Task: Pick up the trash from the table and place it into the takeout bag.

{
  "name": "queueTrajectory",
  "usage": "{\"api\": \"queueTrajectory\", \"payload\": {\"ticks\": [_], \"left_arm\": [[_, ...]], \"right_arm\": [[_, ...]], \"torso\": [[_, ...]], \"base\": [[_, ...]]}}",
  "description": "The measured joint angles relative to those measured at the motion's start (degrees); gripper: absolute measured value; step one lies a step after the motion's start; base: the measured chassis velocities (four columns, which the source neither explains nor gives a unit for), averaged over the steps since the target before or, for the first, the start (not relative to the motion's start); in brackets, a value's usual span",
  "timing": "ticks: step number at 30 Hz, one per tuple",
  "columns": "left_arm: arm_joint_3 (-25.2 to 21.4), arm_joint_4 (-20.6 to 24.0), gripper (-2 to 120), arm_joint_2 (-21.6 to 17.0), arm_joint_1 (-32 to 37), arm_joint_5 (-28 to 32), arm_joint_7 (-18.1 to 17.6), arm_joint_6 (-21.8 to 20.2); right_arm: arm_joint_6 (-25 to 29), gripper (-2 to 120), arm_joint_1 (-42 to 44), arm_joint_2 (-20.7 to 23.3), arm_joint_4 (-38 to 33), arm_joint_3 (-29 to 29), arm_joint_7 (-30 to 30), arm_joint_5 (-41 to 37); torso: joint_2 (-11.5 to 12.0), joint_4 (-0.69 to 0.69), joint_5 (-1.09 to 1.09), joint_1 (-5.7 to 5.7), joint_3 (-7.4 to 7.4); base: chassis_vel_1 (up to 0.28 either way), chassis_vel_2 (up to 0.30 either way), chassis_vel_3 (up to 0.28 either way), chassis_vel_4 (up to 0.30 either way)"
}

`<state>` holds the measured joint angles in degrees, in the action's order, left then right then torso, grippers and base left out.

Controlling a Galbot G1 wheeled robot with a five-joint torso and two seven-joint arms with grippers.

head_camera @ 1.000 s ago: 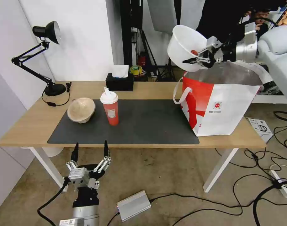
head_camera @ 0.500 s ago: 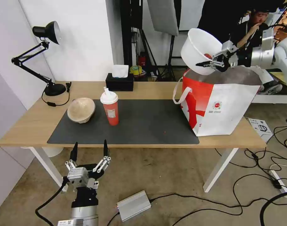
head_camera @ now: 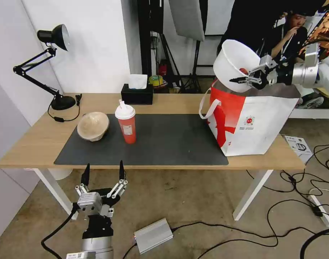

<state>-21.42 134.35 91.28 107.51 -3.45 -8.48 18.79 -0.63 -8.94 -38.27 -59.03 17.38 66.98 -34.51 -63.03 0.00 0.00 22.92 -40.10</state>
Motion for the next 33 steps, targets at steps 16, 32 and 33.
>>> {"api": "queueTrajectory", "payload": {"ticks": [16,32,33], "left_arm": [[-0.1,0.0,100,0.0,0.1,0.0,-0.1,0.0],[0.4,-0.1,100,0.0,0.5,-0.5,-0.1,0.0],[0.5,-0.1,100,0.0,0.5,-0.6,-0.1,0.0]], "right_arm": [[0.0,0,4.6,0.2,-0.2,-2.6,-0.3,0.2],[0.0,5,5.9,0.3,-1.1,-3.4,-1.3,-1.4],[0.1,12,5.9,0.3,-1.2,-3.4,-1.4,-1.5]], "torso": [[0.0,0.00,0.00,0.00,0.00],[0.0,0.00,0.00,0.00,0.00],[0.0,0.00,0.00,0.00,0.00]], "base": [[0.000,0.000,0.000,0.000],[0.000,0.000,0.000,0.000],[0.000,0.000,0.000,0.000]]}}
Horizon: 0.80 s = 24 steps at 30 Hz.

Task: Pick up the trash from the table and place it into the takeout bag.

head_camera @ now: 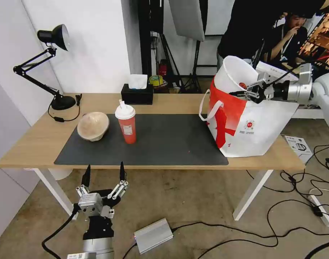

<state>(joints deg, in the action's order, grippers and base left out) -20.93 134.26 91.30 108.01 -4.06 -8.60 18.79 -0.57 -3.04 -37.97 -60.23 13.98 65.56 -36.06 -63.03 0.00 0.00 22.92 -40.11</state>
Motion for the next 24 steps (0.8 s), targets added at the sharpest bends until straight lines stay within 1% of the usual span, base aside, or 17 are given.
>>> {"api": "queueTrajectory", "payload": {"ticks": [2,3,4,7,9,11,13,17,18,19,20,21,22,23,24], "left_arm": [[0.2,0.0,100,0.0,0.0,-0.1,0.0,0.0],[0.2,0.0,100,0.0,0.0,-0.1,0.0,0.0],[0.2,0.0,100,0.0,0.0,-0.2,0.0,0.0],[0.3,0.0,100,0.0,0.1,-0.3,0.0,0.0],[0.3,0.0,100,0.0,0.1,-0.3,0.0,0.0],[0.4,0.0,100,0.0,0.1,-0.3,0.0,0.0],[0.4,-0.1,100,0.0,0.1,-0.3,0.0,0.0],[0.6,-0.1,100,0.0,0.2,-0.5,0.0,0.0],[0.6,-0.1,100,0.0,0.2,-0.5,0.0,0.0],[0.6,-0.1,100,0.0,0.2,-0.5,0.0,0.0],[0.6,-0.2,100,0.0,0.1,-0.5,0.0,0.0],[0.6,-0.3,100,0.0,0.0,-0.5,0.0,0.0],[0.5,-0.3,100,0.0,-0.1,-0.4,0.0,0.0],[0.5,-0.3,100,0.0,-0.1,-0.4,0.0,0.0],[0.5,-0.4,100,0.0,-0.1,-0.4,0.0,0.0]], "right_arm": [[0.0,20,-0.1,0.0,0.0,0.0,-0.1,-0.2],[0.0,20,-0.1,0.0,0.0,0.0,-0.1,-0.2],[0.0,23,-0.1,0.0,0.0,0.0,-0.1,-0.2],[0.1,40,-0.4,-0.2,0.1,0.0,-0.3,-0.4],[0.1,41,-0.4,-0.2,0.1,0.0,-0.3,-0.4],[0.1,53,-0.5,-0.4,0.2,0.0,-0.4,-0.5],[0.1,55,-0.5,-0.5,0.2,0.0,-0.5,-0.5],[0.1,76,-1.1,-0.8,0.5,0.0,-0.5,-0.5],[0.1,76,-1.1,-0.8,0.5,0.0,-0.5,-0.5],[0.2,78,-1.2,-0.9,0.6,0.0,-0.5,-0.5],[0.2,85,-1.4,-1.1,0.9,0.1,-0.5,-0.4],[0.2,89,-1.6,-1.2,1.0,0.1,-0.5,-0.4],[0.2,91,-1.7,-1.3,1.0,0.2,-0.5,-0.3],[0.2,91,-1.7,-1.3,1.0,0.2,-0.5,-0.3],[0.2,96,-1.9,-1.3,1.0,0.2,-0.6,-0.3]], "torso": [[0.0,0.00,0.00,0.00,0.00],[0.0,0.00,0.00,0.00,0.00],[0.0,0.00,0.00,0.00,0.00],[0.0,0.00,0.00,0.00,0.00],[0.0,0.00,0.00,0.00,0.00],[0.0,0.00,0.00,0.00,0.00],[0.0,0.00,0.00,0.00,0.00],[0.0,0.00,0.00,0.00,0.00],[0.0,0.00,0.00,0.00,0.00],[0.0,0.00,0.00,0.00,0.00],[0.0,0.00,0.00,0.00,0.00],[0.0,0.00,0.00,0.00,0.00],[0.0,0.00,0.00,0.00,0.00],[0.0,0.00,0.00,0.00,0.00],[0.0,0.00,0.00,0.01,0.00]], "base": [[0.000,0.000,0.000,0.000],[0.000,0.000,0.000,0.000],[0.000,0.000,0.000,0.000],[0.000,0.000,0.000,0.000],[0.000,0.000,0.000,0.000],[0.000,0.000,0.000,0.000],[0.000,0.000,0.000,0.000],[0.000,0.000,0.000,0.000],[0.000,0.000,0.000,0.000],[0.000,0.000,0.000,0.000],[0.000,0.000,0.000,0.000],[0.000,0.000,0.000,0.000],[0.000,0.000,0.000,0.000],[0.000,0.000,0.000,0.000],[0.000,0.000,0.000,0.000]]}}
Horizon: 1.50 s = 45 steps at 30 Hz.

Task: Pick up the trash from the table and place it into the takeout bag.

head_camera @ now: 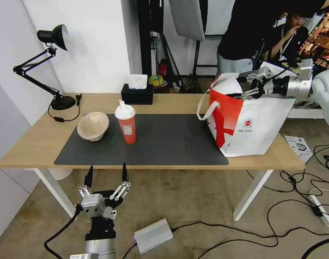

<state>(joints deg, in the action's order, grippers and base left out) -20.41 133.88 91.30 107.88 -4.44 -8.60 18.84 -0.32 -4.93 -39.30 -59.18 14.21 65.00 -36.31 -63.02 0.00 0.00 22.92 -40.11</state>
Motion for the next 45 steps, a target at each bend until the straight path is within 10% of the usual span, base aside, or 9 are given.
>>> {"api": "queueTrajectory", "payload": {"ticks": [29,45], "left_arm": [[0.0,0.3,100,0.0,0.2,0.0,-0.1,0.1],[-0.3,0.9,100,0.0,0.3,0.0,-0.1,0.1]], "right_arm": [[0.1,100,-0.6,0.9,-1.3,0.4,-1.2,0.6],[5.1,100,13.7,5.7,-20.7,-4.9,-26.4,-12.7]], "torso": [[0.0,0.00,0.00,0.00,0.00],[0.0,0.00,0.00,-0.01,0.00]], "base": [[0.000,0.000,0.000,0.000],[0.000,0.000,0.000,0.000]]}}
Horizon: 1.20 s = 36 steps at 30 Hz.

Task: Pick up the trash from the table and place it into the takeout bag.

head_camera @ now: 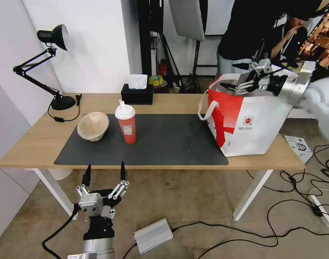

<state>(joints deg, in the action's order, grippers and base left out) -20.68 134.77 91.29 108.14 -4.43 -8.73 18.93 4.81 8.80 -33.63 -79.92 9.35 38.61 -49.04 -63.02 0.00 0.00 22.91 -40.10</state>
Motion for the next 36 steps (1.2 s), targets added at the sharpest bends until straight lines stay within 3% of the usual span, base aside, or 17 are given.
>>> {"api": "queueTrajectory", "payload": {"ticks": [2,5,7,8,9,13,14,16,22,36], "left_arm": [[0.0,0.1,100,0.0,0.1,-0.2,0.0,0.0],[0.0,0.1,100,0.0,0.1,-0.3,0.0,0.0],[0.0,0.1,100,0.0,0.2,-0.3,0.0,0.1],[0.0,0.1,100,0.0,0.2,-0.3,0.0,0.4],[0.0,0.1,100,0.0,0.2,-0.3,0.0,0.4],[0.3,-0.2,100,0.0,0.1,-0.3,0.0,0.7],[0.3,-0.2,100,0.0,0.1,-0.3,0.0,0.7],[0.4,-0.2,100,0.0,0.1,-0.4,0.0,0.7],[0.2,-0.2,100,0.0,0.1,-0.4,0.0,0.7],[0.4,-0.4,100,0.0,-0.1,-0.7,0.1,0.7]], "right_arm": [[2.0,100,6.8,1.7,-7.5,-3.9,-6.9,-1.7],[2.8,100,10.4,2.5,-11.1,-5.9,-10.4,-2.2],[4.5,100,14.0,2.8,-14.4,-7.6,-16.0,-2.4],[5.7,100,17.6,2.8,-19.2,-9.1,-23.6,-3.9],[5.7,100,17.6,2.8,-19.2,-9.1,-23.6,-3.9],[6.9,100,27.2,1.3,-30.7,-12.8,-40.3,-3.0],[6.9,100,27.2,1.3,-30.7,-12.8,-40.3,-3.0],[7.1,100,31.7,0.0,-34.5,-14.3,-45.8,-1.9],[8.2,100,42.0,-2.5,-39.6,-17.8,-53.1,3.1],[8.8,100,60.3,-6.3,-48.2,-23.1,-61.6,10.4]], "torso": [[0.0,0.00,0.00,0.00,0.00],[0.0,0.01,0.00,0.00,0.00],[0.0,0.01,0.00,0.00,0.00],[0.0,0.01,0.01,0.01,0.00],[0.0,0.01,0.01,0.01,0.00],[0.0,0.01,-0.01,-0.01,0.01],[0.0,0.01,-0.01,-0.01,0.01],[0.0,-0.02,-0.01,0.00,0.00],[0.0,0.01,0.00,0.00,0.00],[0.0,0.01,0.00,0.00,0.00]], "base": [[0.000,0.000,0.000,0.000],[0.000,0.000,0.000,0.000],[0.000,0.000,0.000,0.000],[0.000,0.000,0.000,0.000],[0.000,0.000,0.000,0.000],[0.000,0.000,0.000,0.000],[0.000,0.000,0.000,0.000],[0.000,0.000,0.000,0.000],[0.000,0.000,0.000,0.000],[0.000,0.000,0.000,0.000]]}}
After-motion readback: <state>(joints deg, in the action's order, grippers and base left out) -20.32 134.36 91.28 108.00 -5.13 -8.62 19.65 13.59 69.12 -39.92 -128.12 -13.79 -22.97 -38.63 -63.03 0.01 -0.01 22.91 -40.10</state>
